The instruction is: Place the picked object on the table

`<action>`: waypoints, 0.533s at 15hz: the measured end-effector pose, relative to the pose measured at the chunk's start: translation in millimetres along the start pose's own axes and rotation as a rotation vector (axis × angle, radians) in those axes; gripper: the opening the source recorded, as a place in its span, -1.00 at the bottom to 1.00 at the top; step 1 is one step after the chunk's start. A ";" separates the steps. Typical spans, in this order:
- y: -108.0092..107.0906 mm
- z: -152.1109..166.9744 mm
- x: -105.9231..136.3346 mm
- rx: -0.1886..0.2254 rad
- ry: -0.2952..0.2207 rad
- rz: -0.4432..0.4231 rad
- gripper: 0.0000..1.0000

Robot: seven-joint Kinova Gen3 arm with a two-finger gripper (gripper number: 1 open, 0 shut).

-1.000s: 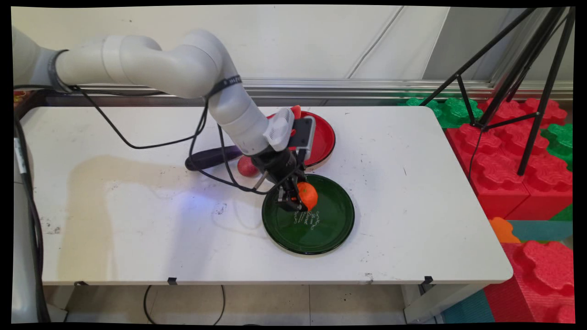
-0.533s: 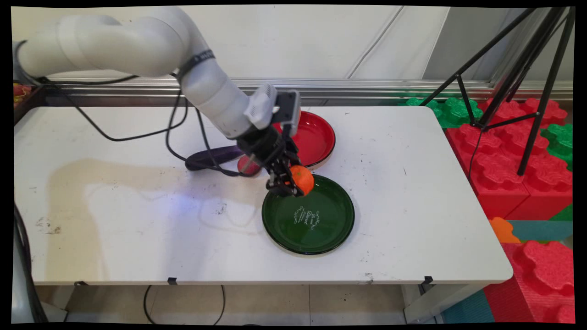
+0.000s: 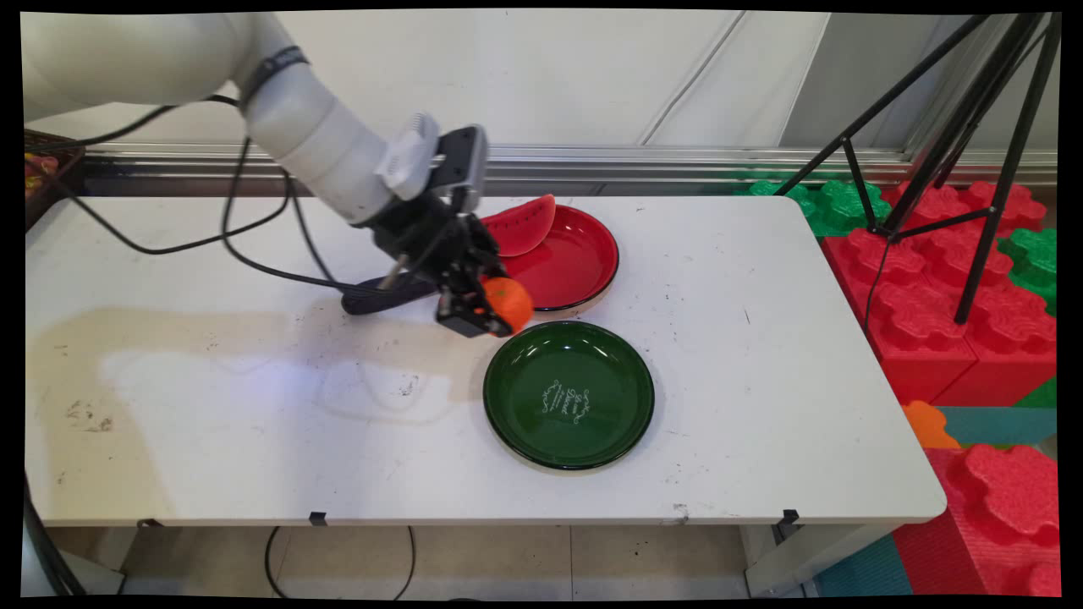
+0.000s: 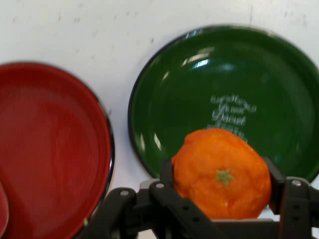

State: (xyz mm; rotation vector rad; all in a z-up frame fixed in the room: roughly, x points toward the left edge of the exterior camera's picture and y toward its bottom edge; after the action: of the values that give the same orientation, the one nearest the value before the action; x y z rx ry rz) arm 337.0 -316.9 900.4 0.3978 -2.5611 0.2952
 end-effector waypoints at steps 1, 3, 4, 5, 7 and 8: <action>-0.5 -6.3 -7.7 0.005 -0.013 -0.004 -1.00; -1.9 -13.8 -19.6 0.013 -0.035 -0.011 -1.00; -2.8 -17.3 -27.0 0.017 -0.050 -0.016 -1.00; -3.5 -19.2 -31.6 0.021 -0.059 -0.021 -1.00; -5.9 -21.6 -43.2 0.028 -0.081 -0.037 -1.00; -7.2 -21.9 -50.4 0.031 -0.095 -0.046 -1.00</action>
State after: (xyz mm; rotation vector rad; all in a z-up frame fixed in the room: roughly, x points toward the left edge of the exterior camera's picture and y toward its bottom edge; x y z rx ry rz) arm 390.8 -306.2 892.8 0.4929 -2.6389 0.3058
